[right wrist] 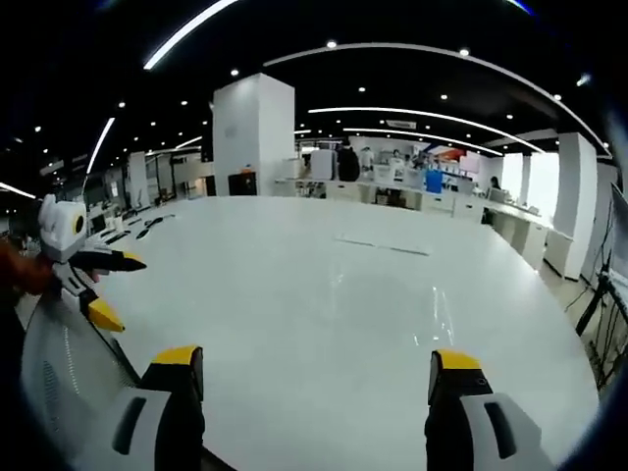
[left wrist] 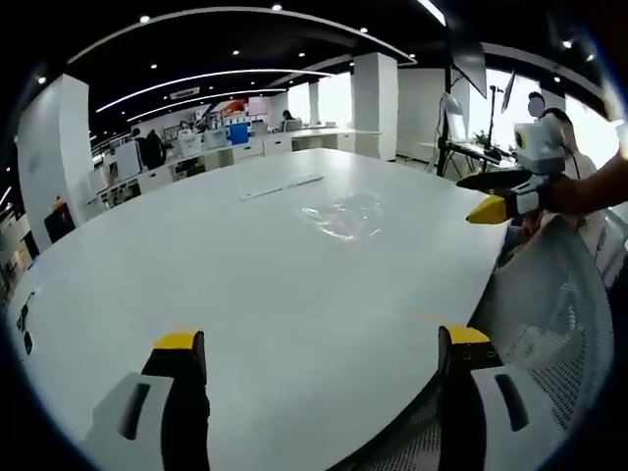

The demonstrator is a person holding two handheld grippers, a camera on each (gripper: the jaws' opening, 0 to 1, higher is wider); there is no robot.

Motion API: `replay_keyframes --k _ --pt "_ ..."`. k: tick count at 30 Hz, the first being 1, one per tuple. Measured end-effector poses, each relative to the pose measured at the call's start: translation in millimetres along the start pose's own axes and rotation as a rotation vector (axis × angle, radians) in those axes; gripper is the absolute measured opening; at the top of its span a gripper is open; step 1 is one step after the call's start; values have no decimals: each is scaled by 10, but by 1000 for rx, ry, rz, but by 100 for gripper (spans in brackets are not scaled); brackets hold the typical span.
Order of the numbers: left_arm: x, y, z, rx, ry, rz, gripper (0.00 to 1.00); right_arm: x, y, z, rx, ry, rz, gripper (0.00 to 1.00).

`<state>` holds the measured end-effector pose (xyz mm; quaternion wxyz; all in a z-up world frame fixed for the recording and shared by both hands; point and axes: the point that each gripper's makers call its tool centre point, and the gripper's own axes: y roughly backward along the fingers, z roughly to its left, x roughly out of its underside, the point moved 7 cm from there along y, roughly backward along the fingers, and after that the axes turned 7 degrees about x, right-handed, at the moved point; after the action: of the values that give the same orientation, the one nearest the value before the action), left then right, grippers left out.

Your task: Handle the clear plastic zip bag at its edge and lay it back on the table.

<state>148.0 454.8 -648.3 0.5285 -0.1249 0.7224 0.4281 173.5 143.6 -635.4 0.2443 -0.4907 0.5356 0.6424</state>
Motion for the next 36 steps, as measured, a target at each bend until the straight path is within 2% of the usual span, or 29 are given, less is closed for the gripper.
replay_keyframes --k 3,10,21,28,36 --pt "-7 12 28 7 -26 12 99 -83 -47 2 -25 27 4 95" --pt "-87 23 140 3 13 -12 99 -228 -175 52 -72 83 25 94" --pt "-104 9 102 47 -6 1 99 -437 -381 127 -122 184 52 93" --pt "-110 17 128 64 -5 8 99 -530 -491 158 -138 207 61 92" --pt "-140 -30 117 89 -23 15 98 -594 -683 224 -168 245 88 86"
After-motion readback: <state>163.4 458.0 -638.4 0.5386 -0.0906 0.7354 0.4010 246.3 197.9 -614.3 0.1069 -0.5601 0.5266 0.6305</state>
